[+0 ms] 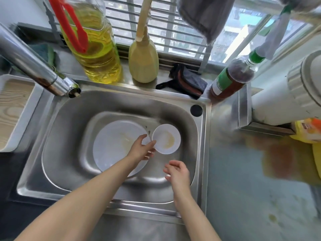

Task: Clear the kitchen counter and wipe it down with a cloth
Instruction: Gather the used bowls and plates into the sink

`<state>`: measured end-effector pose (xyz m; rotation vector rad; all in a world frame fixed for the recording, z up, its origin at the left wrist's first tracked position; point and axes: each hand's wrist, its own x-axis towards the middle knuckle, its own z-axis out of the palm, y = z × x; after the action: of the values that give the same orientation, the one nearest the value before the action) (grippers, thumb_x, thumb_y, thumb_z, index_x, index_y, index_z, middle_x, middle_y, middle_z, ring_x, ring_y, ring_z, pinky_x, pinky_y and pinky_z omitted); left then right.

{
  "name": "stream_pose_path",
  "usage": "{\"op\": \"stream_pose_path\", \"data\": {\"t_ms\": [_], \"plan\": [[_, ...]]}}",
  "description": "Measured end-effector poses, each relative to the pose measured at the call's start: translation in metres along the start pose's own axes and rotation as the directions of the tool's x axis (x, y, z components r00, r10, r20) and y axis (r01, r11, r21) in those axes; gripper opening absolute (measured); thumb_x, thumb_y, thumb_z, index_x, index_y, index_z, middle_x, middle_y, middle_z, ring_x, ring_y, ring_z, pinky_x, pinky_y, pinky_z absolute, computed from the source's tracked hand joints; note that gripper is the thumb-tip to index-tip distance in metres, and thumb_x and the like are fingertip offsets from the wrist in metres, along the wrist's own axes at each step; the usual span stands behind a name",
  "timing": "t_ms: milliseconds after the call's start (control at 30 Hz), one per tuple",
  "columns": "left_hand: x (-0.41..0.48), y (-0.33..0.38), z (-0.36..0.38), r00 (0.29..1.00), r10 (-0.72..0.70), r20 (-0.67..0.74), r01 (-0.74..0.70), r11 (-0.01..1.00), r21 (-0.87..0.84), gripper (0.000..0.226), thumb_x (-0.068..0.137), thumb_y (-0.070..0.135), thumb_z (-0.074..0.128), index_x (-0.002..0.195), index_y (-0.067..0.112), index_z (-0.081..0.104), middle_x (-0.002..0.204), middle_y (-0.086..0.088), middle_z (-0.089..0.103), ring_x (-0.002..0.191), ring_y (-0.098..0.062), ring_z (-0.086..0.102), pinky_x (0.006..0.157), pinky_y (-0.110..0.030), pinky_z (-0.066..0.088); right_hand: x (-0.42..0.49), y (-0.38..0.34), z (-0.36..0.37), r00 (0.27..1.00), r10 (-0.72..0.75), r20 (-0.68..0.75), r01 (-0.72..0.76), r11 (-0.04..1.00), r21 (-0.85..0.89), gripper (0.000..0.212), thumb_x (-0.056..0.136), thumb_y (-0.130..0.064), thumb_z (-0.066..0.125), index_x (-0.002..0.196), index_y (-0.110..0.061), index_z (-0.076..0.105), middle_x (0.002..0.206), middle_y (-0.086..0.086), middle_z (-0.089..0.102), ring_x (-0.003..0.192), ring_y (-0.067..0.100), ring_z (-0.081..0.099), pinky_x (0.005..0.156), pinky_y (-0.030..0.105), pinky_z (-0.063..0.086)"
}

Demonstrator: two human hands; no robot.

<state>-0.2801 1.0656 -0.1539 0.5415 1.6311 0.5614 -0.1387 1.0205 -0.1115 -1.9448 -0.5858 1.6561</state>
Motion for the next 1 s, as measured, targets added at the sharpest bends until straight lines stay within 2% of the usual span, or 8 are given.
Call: {"op": "stream_pose_path", "data": {"t_ms": [133, 233, 367, 500, 600, 733, 833, 1000], "plan": [[-0.044, 0.005, -0.023, 0.999, -0.011, -0.036, 0.009, 0.999, -0.047, 0.04, 0.091, 0.029, 0.057, 0.126, 0.013, 0.048, 0.096, -0.008, 0.067, 0.081, -0.02, 0.065, 0.069, -0.027, 0.051, -0.014, -0.012, -0.003, 0.996, -0.032, 0.08, 0.035, 0.999, -0.034, 0.011, 0.088, -0.003, 0.055, 0.09, -0.013, 0.055, 0.083, 0.007, 0.059, 0.073, 0.014, 0.057, 0.063, 0.022, 0.043], [-0.095, 0.004, -0.043, 0.997, 0.013, -0.078, -0.02, 0.996, -0.086, 0.028, 0.091, 0.022, 0.057, 0.118, 0.014, 0.053, 0.089, -0.004, 0.069, 0.075, -0.016, 0.066, 0.063, -0.023, 0.051, -0.036, -0.027, -0.003, 0.969, -0.109, 0.22, 0.128, 0.989, -0.071, 0.01, 0.087, -0.003, 0.059, 0.091, -0.012, 0.056, 0.084, 0.006, 0.061, 0.074, 0.013, 0.06, 0.06, 0.018, 0.045], [-0.171, -0.014, -0.062, 0.989, 0.05, -0.14, -0.071, 0.987, -0.147, 0.019, 0.09, 0.013, 0.058, 0.108, 0.013, 0.057, 0.074, 0.004, 0.071, 0.062, -0.006, 0.066, 0.053, -0.016, 0.045, -0.062, -0.035, -0.003, 0.908, -0.17, 0.383, 0.229, 0.967, -0.114, 0.014, 0.084, 0.001, 0.062, 0.087, -0.012, 0.059, 0.087, 0.008, 0.063, 0.08, 0.02, 0.06, 0.06, 0.017, 0.046], [-0.241, -0.047, -0.083, 0.96, 0.043, -0.278, -0.106, 0.97, -0.217, 0.015, 0.085, 0.017, 0.066, 0.1, 0.018, 0.063, 0.078, 0.003, 0.073, 0.07, -0.01, 0.066, 0.06, -0.016, 0.046, -0.083, -0.028, 0.013, 0.817, -0.173, 0.55, 0.326, 0.925, -0.194, 0.012, 0.083, -0.002, 0.065, 0.089, -0.011, 0.061, 0.088, 0.006, 0.065, 0.082, 0.018, 0.061, 0.064, 0.016, 0.048], [-0.286, -0.08, -0.098, 0.872, -0.027, -0.488, -0.16, 0.928, -0.336, 0.01, 0.088, 0.008, 0.059, 0.094, 0.016, 0.062, 0.077, 0.0, 0.073, 0.073, -0.017, 0.065, 0.057, -0.015, 0.045, -0.104, -0.016, 0.036, 0.72, -0.156, 0.676, 0.434, 0.861, -0.263, 0.013, 0.08, 0.001, 0.067, 0.086, -0.01, 0.063, 0.082, 0.005, 0.067, 0.078, 0.019, 0.061, 0.068, 0.019, 0.048], [-0.337, -0.125, -0.111, 0.736, -0.156, -0.659, -0.245, 0.846, -0.474, 0.012, 0.091, 0.007, 0.053, 0.091, 0.017, 0.059, 0.081, -0.002, 0.07, 0.058, 0.0, 0.063, 0.059, -0.022, 0.041, -0.141, 0.006, 0.074, 0.591, -0.086, 0.802, 0.522, 0.799, -0.299, 0.01, 0.075, -0.011, 0.073, 0.08, -0.014, 0.065, 0.068, -0.003, 0.065, 0.065, 0.01, 0.057, 0.059, 0.017, 0.044], [-0.37, -0.162, -0.121, 0.624, -0.26, -0.737, -0.328, 0.769, -0.549, 0.013, 0.091, 0.007, 0.053, 0.091, 0.018, 0.059, 0.082, 0.0, 0.07, 0.058, -0.002, 0.063, 0.06, -0.024, 0.042, -0.172, 0.029, 0.107, 0.484, -0.028, 0.875, 0.601, 0.737, -0.309, 0.008, 0.08, -0.003, 0.071, 0.083, -0.008, 0.065, 0.071, 0.0, 0.066, 0.064, 0.006, 0.06, 0.061, 0.013, 0.046], [-0.42, -0.232, -0.146, 0.508, -0.386, -0.77, -0.439, 0.653, -0.617, 0.012, 0.091, 0.007, 0.053, 0.09, 0.016, 0.06, 0.065, 0.008, 0.071, 0.057, -0.001, 0.064, 0.058, -0.024, 0.04, -0.234, 0.085, 0.167, 0.382, 0.094, 0.919, 0.644, 0.686, -0.338, 0.014, 0.076, 0.001, 0.072, 0.08, -0.008, 0.062, 0.069, 0.001, 0.064, 0.066, 0.012, 0.057, 0.059, 0.017, 0.047]]}}
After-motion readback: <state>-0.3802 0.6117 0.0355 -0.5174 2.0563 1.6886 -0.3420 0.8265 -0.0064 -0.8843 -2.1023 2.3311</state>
